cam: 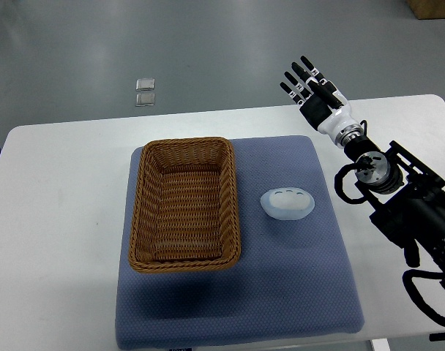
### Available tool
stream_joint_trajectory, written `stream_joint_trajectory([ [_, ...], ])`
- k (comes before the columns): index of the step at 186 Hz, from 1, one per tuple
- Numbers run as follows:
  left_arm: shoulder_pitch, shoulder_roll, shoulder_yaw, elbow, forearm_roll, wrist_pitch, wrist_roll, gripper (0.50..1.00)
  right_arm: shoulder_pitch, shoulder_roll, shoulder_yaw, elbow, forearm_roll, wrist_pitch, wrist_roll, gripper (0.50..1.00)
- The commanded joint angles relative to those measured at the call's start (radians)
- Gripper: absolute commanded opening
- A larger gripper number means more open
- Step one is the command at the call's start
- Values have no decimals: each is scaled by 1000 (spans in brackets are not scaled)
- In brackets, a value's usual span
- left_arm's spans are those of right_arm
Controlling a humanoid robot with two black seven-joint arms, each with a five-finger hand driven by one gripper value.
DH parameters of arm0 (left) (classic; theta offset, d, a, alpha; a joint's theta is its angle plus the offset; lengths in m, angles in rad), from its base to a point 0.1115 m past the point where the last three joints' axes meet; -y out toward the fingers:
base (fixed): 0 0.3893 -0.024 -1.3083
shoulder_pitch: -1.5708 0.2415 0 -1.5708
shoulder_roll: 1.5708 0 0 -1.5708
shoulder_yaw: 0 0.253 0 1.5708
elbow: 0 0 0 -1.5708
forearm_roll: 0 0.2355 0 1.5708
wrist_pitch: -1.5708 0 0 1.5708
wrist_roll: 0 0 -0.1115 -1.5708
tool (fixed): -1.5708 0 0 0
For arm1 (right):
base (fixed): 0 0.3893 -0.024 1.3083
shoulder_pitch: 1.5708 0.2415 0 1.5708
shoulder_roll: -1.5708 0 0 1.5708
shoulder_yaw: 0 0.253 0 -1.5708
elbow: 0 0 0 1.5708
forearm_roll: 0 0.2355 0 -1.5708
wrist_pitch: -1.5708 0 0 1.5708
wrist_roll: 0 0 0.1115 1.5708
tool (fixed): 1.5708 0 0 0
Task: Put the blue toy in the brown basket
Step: 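Move the right hand forward over the mat toward the egg-shaped toy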
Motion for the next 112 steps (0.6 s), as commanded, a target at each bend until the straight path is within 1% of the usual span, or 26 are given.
stream_joint_trajectory([
  [1, 0, 0, 3, 0, 0, 0, 0, 1000, 0, 1, 0, 0, 0, 0, 0, 907],
  [35, 0, 0, 6, 0, 0, 0, 0, 1000, 3, -8, -9, 3, -2, 0, 0, 907],
  [51, 0, 0, 3, 0, 0, 0, 0, 1000, 6, -17, -52, 9, -3, 11, -1, 907],
  [63, 0, 0, 3, 0, 0, 0, 0, 1000, 11, -33, -101, 34, -17, 17, -5, 907],
  [81, 0, 0, 2, -2, 0, 0, 0, 1000, 14, -111, -227, 117, -117, 15, -6, 907],
  [97, 0, 0, 3, -3, 0, 0, 0, 1000, 19, -195, -324, 222, -224, 15, -9, 907],
  [108, 0, 0, 2, -6, 0, 0, 0, 1000, 40, -259, -380, 304, -311, 15, -24, 907],
  [112, 0, 0, 2, -6, 0, 0, 0, 1000, 43, -270, -390, 316, -328, 17, -28, 907],
])
